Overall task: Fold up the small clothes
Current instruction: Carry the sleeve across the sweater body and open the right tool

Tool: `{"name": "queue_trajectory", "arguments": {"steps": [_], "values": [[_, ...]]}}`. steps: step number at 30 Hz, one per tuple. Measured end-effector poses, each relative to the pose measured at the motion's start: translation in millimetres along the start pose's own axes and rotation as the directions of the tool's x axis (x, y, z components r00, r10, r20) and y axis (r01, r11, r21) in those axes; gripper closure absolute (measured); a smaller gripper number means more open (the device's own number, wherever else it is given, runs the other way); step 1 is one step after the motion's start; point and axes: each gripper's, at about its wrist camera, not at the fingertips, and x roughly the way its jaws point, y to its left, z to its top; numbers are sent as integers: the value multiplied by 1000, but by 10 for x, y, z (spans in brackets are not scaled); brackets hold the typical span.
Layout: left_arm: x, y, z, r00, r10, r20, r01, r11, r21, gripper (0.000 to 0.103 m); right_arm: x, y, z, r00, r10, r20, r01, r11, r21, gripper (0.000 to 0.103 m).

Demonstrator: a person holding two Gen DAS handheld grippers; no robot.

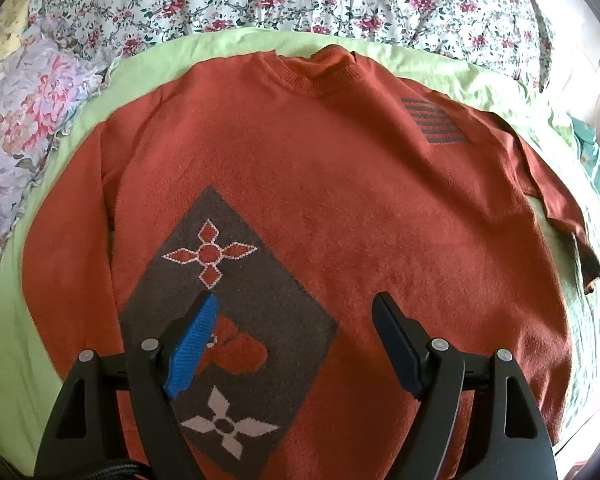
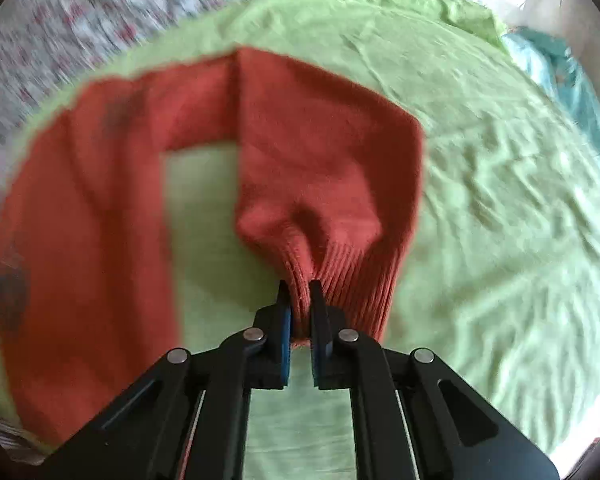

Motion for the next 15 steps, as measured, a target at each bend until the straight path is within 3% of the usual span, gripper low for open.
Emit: {"name": "queue_trajectory", "arguments": {"steps": [4, 7, 11, 15], "values": [[-9, 53, 31, 1000, -4, 9, 5, 1000, -13, 23, -163, 349, 282, 975, 217, 39, -218, 976, 7, 95], [-50, 145, 48, 1000, 0, 17, 1, 999, -35, 23, -205, 806, 482, 927, 373, 48, -373, 928, -9, 95], [-108, 294, 60, 1000, -12, 27, 14, 997, -80, 23, -133, 1572, 649, 841, 540, 25, -539, 842, -38, 95], [-141, 413, 101, 999, -17, 41, 21, 995, -94, 22, 98, 2217, 782, 789, 613, -45, -615, 785, -75, 95]]}}
